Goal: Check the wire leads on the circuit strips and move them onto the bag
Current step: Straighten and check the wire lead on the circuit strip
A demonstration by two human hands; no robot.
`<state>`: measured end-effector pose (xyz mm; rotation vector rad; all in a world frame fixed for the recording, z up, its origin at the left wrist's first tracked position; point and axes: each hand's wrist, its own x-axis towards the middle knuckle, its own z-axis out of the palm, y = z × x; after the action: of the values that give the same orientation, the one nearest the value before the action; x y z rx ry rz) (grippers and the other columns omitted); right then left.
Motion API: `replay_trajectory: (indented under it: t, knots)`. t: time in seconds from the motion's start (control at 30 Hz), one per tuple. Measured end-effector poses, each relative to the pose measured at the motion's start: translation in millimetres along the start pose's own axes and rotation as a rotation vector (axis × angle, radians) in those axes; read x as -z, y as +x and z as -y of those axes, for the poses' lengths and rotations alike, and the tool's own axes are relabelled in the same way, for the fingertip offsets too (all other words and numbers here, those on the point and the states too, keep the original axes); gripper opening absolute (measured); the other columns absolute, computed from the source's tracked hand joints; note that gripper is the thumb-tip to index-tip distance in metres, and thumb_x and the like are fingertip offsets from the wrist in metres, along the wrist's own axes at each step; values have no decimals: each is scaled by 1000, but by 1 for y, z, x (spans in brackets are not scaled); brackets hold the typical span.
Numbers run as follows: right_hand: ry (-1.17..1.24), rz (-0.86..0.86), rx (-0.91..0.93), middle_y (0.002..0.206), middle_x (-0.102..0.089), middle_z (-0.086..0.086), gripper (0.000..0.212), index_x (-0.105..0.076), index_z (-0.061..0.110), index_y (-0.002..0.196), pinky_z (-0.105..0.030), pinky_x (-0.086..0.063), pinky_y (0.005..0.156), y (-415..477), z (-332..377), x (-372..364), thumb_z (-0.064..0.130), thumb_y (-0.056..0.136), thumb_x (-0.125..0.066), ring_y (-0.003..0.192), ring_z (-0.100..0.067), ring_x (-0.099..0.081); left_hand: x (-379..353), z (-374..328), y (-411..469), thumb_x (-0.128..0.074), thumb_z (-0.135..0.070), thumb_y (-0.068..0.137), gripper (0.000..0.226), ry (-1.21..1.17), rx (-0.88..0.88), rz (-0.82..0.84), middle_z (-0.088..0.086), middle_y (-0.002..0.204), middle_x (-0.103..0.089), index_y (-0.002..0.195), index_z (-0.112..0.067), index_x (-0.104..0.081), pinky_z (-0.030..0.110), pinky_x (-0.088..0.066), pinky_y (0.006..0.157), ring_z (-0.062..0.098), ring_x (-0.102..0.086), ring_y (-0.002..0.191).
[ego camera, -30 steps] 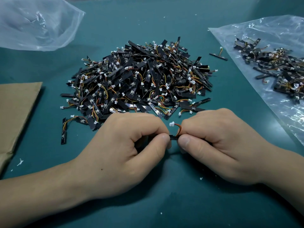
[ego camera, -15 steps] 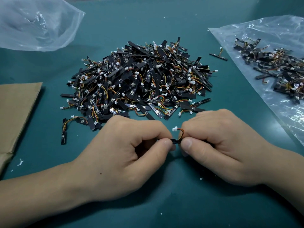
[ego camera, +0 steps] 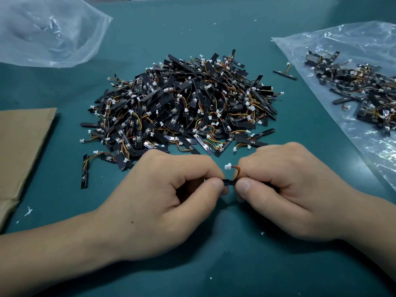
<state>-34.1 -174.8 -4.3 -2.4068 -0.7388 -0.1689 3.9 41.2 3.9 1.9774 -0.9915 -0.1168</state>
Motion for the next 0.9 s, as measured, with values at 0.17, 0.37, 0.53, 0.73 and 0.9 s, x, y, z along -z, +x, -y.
replay_trajectory:
  t: [0.17,0.37,0.53,0.73,0.9]
  knots:
    - [5,25,-12,62,-49,7,37,-60,13,73,-42,-43,59,0,0,1,31,101,-43,60,-19,-46,-1,-1,1,-53,-27,87,34,-30,6,-22,-20,69,-50,92,0,-72,-2,-33,66,-15,-48,64]
    - [12,36,-20,65,-51,7,38,-61,13,76,-44,-44,60,-1,0,3,32,102,-41,62,-20,-48,1,-3,2,-52,-30,87,35,1,17,-7,-20,69,-50,94,-2,-72,0,-33,65,-13,-47,63]
    - [37,19,-16,63,-50,7,37,-59,12,74,-44,-43,59,-1,0,3,30,102,-42,61,-19,-47,3,-2,2,-51,-32,89,35,14,18,-4,-21,70,-51,95,-5,-72,1,-33,64,-11,-47,63]
    - [41,45,-20,63,-51,8,38,-59,13,74,-44,-44,60,-1,1,4,32,101,-40,61,-18,-48,3,-4,3,-51,-31,88,35,31,1,9,-21,70,-49,92,-3,-72,0,-33,65,-13,-45,63]
    - [29,30,-22,62,-50,7,39,-59,11,73,-44,-44,59,-1,1,2,31,101,-40,60,-19,-47,4,-3,2,-51,-31,89,35,13,0,12,-25,71,-47,95,-4,-72,0,-33,67,-15,-47,66]
